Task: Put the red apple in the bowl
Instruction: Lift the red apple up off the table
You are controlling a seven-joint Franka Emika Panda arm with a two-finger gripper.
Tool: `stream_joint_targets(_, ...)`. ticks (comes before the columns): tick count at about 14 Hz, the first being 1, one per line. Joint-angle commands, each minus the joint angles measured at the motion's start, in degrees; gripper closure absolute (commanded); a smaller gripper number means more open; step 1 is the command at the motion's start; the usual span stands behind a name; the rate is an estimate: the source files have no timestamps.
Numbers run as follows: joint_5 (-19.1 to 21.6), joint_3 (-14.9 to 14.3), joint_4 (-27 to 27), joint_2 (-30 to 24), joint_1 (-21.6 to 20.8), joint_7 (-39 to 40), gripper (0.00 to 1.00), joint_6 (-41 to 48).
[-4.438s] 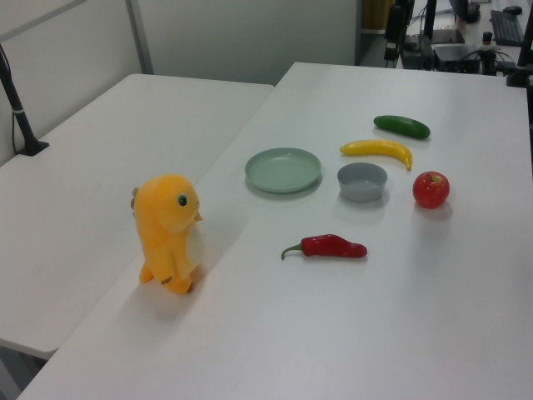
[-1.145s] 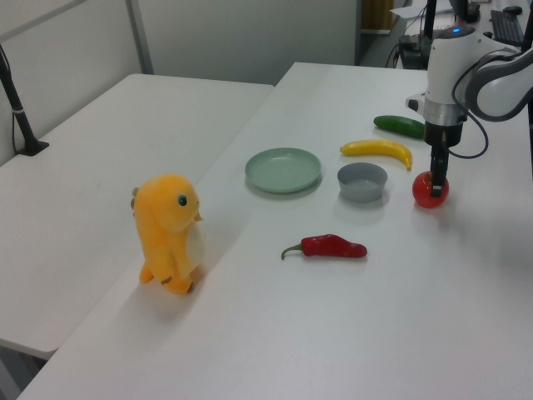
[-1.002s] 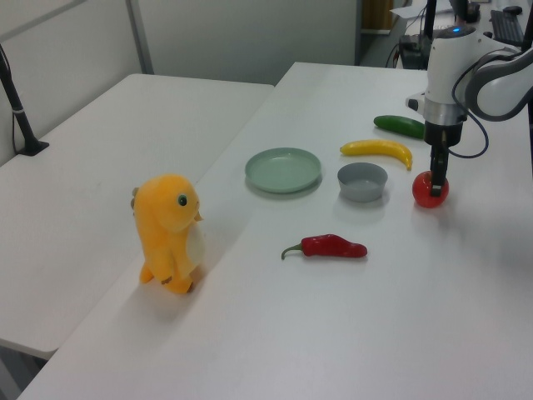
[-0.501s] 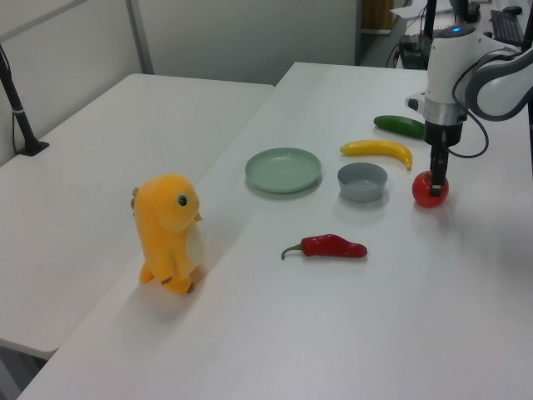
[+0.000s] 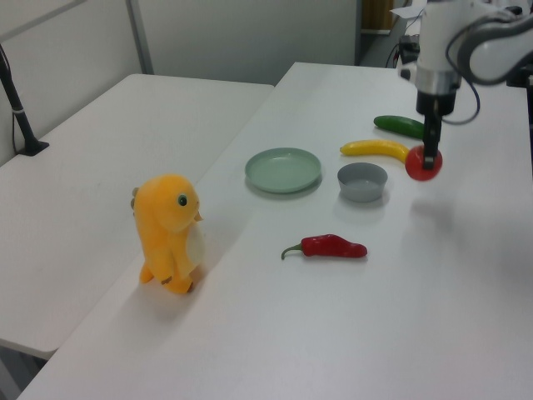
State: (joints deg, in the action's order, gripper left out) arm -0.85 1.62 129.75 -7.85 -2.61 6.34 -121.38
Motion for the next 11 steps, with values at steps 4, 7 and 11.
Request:
stream_joint_targets(4,2.0,-0.6,-18.8,0.4,0.2,-1.2,0.91,15.7)
stream_joint_targets(7,3.7,-0.7,-24.0,0.7,0.8,-1.0,0.90,19.0)
stream_joint_targets(11,3.9,-0.7,-29.4,6.5,0.8,-1.2,0.90,19.0)
